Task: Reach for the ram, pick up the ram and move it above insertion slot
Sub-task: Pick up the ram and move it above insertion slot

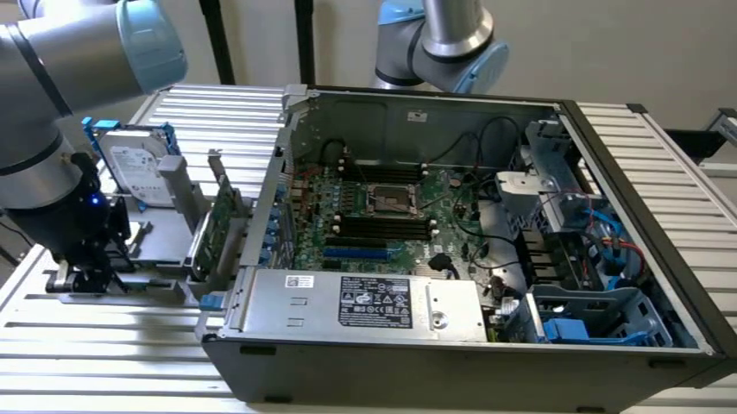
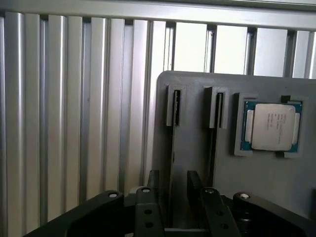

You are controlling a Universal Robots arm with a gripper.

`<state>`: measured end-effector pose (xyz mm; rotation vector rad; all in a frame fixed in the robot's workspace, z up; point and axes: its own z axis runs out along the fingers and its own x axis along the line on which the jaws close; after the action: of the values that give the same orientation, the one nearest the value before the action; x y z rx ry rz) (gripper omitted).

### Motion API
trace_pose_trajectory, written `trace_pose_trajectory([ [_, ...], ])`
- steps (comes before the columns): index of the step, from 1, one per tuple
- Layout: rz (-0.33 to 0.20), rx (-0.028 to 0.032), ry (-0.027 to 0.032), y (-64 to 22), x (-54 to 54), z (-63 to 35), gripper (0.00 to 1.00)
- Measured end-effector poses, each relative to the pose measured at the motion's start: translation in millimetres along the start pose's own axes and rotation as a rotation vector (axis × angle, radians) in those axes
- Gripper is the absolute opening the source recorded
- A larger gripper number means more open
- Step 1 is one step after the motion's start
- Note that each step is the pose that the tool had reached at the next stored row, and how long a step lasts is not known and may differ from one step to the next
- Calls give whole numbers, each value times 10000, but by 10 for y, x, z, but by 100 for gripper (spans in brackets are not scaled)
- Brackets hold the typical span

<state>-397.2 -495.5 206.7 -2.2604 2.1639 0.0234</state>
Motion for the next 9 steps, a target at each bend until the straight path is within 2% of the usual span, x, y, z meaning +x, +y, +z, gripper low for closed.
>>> trace_pose_trajectory([
  [4,1,0,0,0,2,64,36],
  [9,1,0,-12,-3,3,91,36],
])
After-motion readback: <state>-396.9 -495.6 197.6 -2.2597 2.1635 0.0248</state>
